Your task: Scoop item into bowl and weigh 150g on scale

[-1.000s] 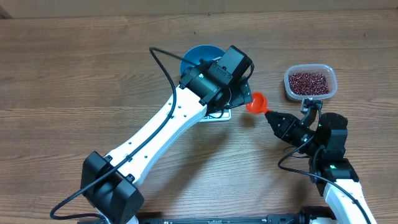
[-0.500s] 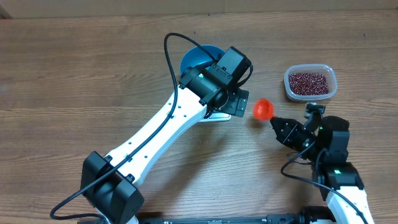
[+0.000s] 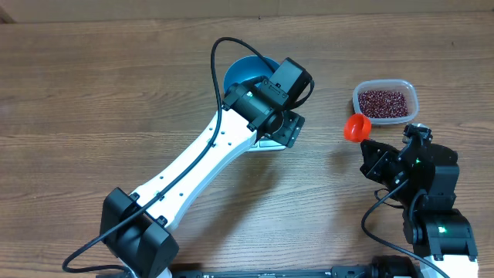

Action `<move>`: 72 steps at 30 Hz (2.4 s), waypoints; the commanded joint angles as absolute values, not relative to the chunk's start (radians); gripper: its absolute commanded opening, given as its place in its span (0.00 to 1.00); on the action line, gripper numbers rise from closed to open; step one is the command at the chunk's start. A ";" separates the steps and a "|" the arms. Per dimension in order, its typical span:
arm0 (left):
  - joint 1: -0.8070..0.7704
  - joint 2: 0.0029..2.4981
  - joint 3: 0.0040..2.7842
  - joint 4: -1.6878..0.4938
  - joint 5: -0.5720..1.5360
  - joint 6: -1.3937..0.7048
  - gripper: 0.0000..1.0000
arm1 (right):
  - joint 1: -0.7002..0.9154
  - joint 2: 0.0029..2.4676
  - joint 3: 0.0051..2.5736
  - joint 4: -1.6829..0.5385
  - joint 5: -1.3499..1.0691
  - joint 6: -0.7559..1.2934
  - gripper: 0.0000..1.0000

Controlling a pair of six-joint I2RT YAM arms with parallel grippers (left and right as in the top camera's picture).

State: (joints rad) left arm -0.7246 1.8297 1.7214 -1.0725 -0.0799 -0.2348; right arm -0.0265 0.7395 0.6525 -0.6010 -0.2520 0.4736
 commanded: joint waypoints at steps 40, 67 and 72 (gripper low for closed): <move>-0.720 1.811 1.289 -0.585 -0.289 -0.156 0.04 | -0.033 0.732 0.682 -0.604 -0.225 0.451 0.04; -0.720 1.811 1.238 -0.519 -0.299 -0.133 0.04 | -0.033 0.732 0.682 -0.605 -0.225 0.451 0.04; -0.720 1.811 1.218 -0.477 -0.299 -0.125 0.04 | -0.033 0.732 0.682 -0.606 -0.225 0.451 0.04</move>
